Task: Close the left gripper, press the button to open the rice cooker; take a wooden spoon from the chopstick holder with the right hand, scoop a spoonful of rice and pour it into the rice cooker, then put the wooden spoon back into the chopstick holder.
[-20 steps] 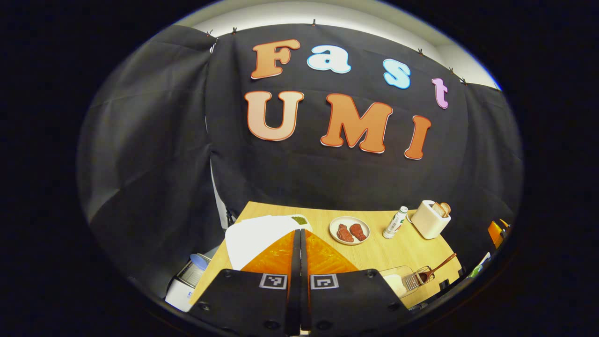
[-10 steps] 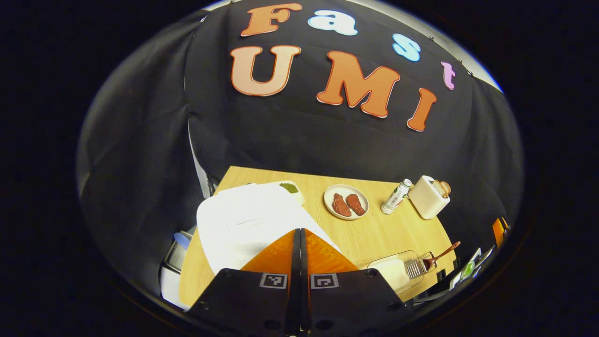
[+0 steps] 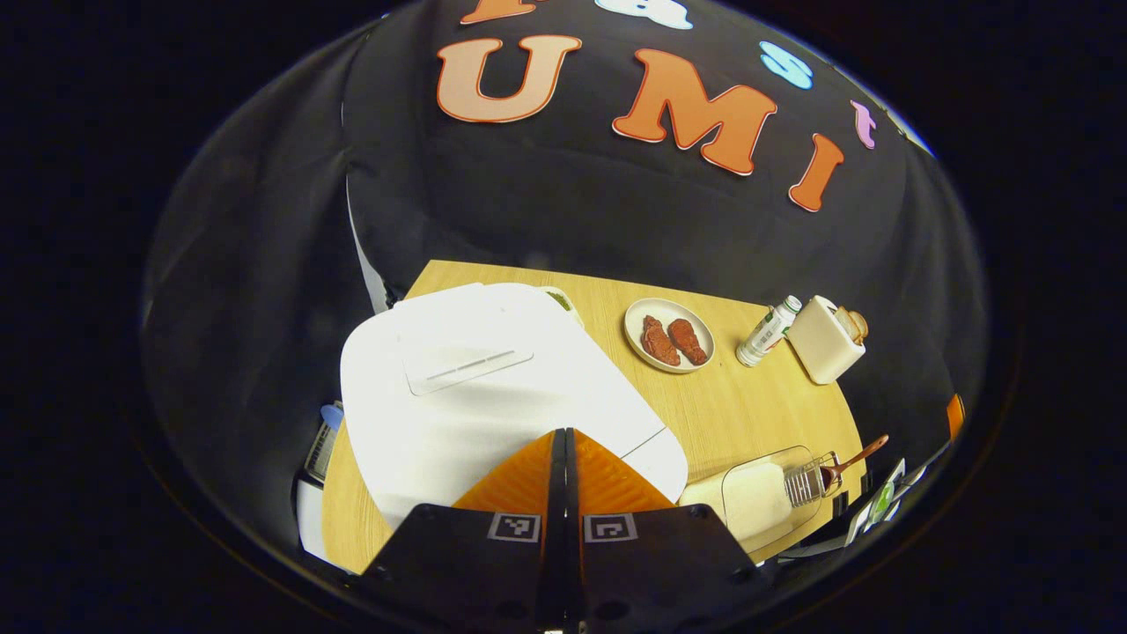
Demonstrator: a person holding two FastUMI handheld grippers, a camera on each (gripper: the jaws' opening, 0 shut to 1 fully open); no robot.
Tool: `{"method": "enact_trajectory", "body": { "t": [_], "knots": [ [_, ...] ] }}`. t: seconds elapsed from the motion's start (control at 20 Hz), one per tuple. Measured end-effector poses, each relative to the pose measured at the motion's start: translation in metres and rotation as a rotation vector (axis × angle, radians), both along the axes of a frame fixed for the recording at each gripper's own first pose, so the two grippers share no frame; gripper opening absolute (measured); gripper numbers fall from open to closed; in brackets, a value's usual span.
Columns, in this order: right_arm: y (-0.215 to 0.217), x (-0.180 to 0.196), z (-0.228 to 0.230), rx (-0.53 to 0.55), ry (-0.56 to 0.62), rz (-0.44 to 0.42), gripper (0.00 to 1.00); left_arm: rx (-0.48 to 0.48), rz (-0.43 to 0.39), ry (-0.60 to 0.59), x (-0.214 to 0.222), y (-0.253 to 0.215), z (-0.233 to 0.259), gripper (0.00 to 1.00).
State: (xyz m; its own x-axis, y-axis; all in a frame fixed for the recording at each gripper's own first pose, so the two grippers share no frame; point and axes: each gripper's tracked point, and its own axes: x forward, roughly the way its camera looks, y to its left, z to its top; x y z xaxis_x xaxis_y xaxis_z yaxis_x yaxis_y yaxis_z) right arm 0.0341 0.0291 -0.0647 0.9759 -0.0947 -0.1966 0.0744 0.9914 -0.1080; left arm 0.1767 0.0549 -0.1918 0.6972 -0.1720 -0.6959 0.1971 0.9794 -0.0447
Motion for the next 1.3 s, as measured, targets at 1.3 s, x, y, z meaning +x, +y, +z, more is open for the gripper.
{"method": "enact_trajectory", "body": {
  "t": [1.3],
  "knots": [
    [0.007, -0.009, 0.006, 0.016, -0.047, 0.049, 0.95, 0.116, 0.079, -0.309, 0.018, 0.013, 0.082, 0.03]
  ]
}}
